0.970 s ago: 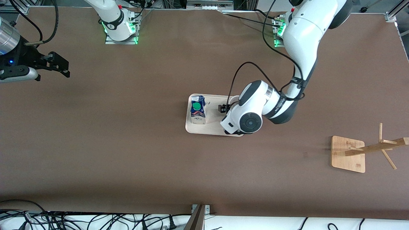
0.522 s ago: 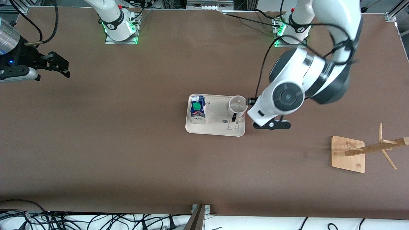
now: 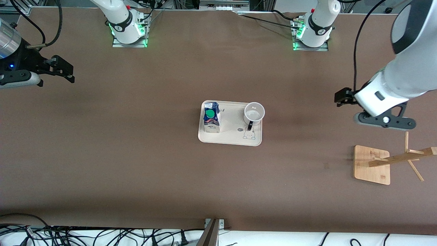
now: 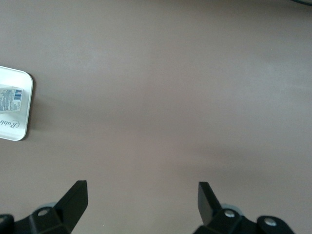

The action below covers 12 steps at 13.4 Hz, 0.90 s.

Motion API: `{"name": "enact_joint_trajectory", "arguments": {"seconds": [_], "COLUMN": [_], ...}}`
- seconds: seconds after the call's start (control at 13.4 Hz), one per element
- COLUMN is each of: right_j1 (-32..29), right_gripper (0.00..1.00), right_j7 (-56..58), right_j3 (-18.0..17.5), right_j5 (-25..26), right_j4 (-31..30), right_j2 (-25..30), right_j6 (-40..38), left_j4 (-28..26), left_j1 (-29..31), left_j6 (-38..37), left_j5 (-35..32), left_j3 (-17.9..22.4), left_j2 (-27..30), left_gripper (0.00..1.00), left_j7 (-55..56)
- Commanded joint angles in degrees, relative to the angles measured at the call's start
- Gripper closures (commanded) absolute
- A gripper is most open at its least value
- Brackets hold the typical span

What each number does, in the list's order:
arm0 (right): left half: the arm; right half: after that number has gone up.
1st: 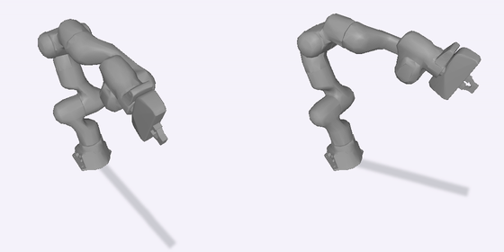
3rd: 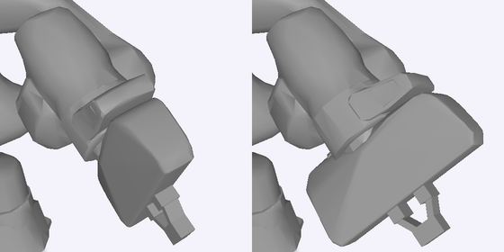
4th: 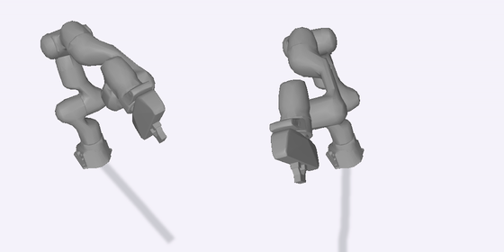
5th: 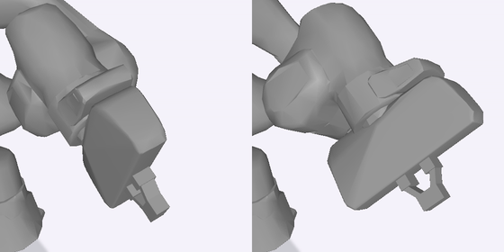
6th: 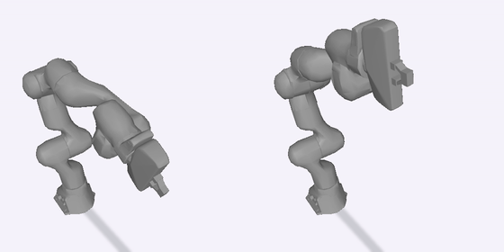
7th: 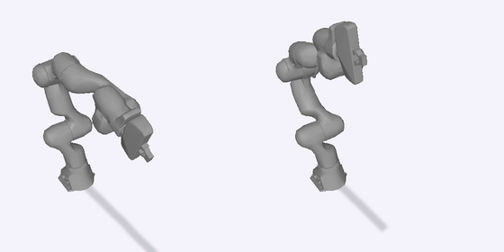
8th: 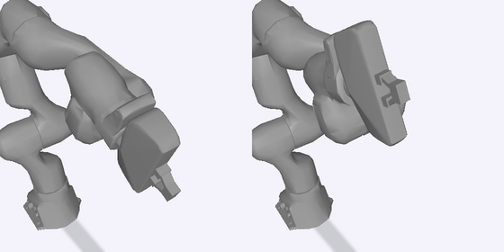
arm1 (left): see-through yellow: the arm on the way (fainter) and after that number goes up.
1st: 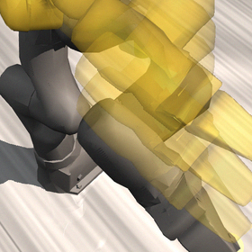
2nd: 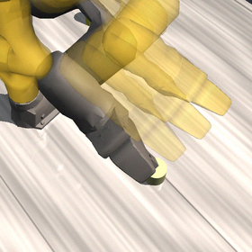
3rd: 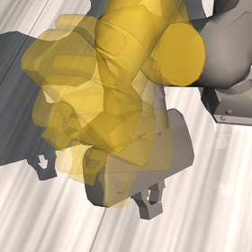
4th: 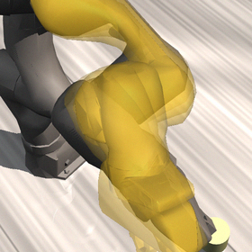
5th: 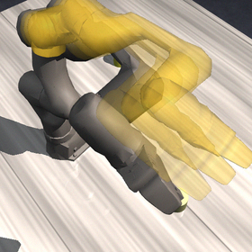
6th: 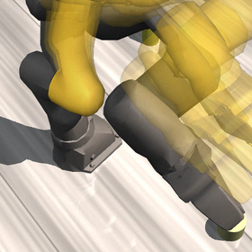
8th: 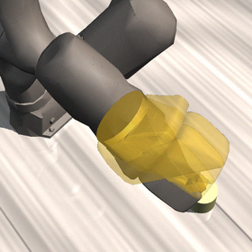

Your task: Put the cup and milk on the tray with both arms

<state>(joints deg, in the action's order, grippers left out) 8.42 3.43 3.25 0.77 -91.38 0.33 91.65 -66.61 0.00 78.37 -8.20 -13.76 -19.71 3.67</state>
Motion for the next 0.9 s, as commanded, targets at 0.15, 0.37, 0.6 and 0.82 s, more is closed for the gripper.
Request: {"name": "enact_joint_trajectory", "arguments": {"seconds": [0.15,0.37,0.6,0.82], "right_j1": [-0.3,-0.3,-0.3,-0.3], "right_gripper": [0.00,0.00,0.00,0.00], "right_j7": [-0.6,-0.7,-0.7,-0.7], "right_j3": [-0.4,-0.4,-0.4,-0.4], "right_j5": [0.3,0.3,0.3,0.3], "right_j4": [1.0,1.0,1.0,1.0], "right_j2": [-0.3,-0.3,-0.3,-0.3], "right_j6": [-0.4,-0.4,-0.4,-0.4], "left_j4": [-29.3,-34.5,-34.2,-33.0], "left_j1": [-0.5,-1.9,-1.2,-1.1], "left_j6": [18.4,19.8,18.5,16.4], "left_j5": [6.6,6.8,7.2,7.2], "left_j3": [9.2,9.9,9.8,9.8], "left_j2": [21.2,25.5,24.2,23.4], "left_gripper": [0.00,0.00,0.00,0.00], "left_j7": [-1.6,-1.5,-1.5,-1.6]}}
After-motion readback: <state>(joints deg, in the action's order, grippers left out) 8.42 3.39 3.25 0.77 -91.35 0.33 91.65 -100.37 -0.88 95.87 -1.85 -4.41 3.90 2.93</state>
